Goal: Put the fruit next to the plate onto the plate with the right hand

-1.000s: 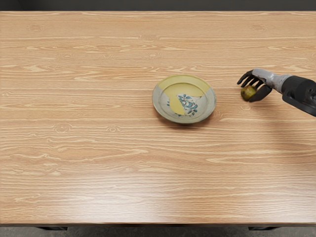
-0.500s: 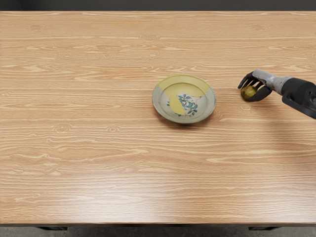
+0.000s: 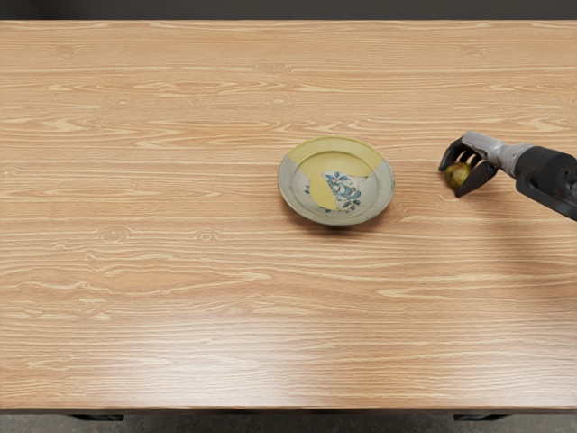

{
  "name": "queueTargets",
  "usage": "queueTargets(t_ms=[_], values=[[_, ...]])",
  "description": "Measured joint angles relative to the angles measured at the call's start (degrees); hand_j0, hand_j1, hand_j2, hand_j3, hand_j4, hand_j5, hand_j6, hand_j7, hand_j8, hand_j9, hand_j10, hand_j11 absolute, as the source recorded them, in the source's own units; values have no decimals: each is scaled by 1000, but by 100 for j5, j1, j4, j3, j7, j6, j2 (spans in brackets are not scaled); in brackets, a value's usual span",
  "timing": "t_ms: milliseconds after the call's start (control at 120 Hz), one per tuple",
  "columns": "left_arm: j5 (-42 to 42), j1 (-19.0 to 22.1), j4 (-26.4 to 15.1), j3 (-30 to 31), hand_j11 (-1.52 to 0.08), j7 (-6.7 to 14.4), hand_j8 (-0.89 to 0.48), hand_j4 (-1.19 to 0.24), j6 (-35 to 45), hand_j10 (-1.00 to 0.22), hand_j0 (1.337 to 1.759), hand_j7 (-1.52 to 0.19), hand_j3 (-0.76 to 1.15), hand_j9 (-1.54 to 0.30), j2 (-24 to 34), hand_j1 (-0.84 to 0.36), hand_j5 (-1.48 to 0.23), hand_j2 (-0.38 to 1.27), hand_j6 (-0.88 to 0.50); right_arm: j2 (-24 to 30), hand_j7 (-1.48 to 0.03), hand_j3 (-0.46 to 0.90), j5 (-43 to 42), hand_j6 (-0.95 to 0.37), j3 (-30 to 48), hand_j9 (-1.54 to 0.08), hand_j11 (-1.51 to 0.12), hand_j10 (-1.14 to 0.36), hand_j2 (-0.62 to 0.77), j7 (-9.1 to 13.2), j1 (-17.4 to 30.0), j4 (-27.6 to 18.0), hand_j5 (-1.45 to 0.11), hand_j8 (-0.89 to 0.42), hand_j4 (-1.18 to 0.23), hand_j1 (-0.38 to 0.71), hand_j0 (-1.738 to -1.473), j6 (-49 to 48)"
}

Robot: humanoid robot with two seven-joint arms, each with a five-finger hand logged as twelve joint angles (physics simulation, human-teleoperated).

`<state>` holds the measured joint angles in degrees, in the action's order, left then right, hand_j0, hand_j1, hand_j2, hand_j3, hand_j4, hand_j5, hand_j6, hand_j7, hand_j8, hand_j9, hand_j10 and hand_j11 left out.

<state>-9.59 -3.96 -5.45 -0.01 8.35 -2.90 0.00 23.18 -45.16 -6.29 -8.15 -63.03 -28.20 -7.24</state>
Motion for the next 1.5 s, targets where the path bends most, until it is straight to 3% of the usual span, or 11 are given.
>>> queueTargets(t_ms=[308, 742, 925, 1500], values=[[-1, 0, 0, 2, -26, 0, -21, -21, 0, -21, 1658, -26, 0, -26, 0, 325, -26, 4, -21, 27, -977, 0, 45, -474, 29, -987, -1012, -425, 133, -98, -80, -31, -978, -388, -752, 223, -1648, -248], [-1, 0, 0, 3, -26, 1, -21, -21, 0, -21, 1658, -26, 0, -26, 0, 325, -26, 4, -21, 106, -987, 0, 626, -469, 98, -1007, -1023, -415, 132, -979, -416, -55, -1014, -374, -744, 221, -1650, -1529], [-1, 0, 0, 3, -26, 1, -21, -21, 0, -21, 1658, -26, 0, -26, 0, 325, -26, 4, -21, 249, -988, 0, 711, -468, 285, -1009, -1020, -413, 138, -1221, -580, -63, -1022, -375, -741, 223, -1651, -2212], [-2, 0, 0, 2, -26, 1, -21, -21, 0, -21, 1658, -26, 0, -26, 0, 325, -26, 4, -21, 387, -993, 0, 1023, -464, 1004, -1008, -1024, -415, 158, -1271, -716, -152, -1011, -376, -754, 231, -1652, -2765]])
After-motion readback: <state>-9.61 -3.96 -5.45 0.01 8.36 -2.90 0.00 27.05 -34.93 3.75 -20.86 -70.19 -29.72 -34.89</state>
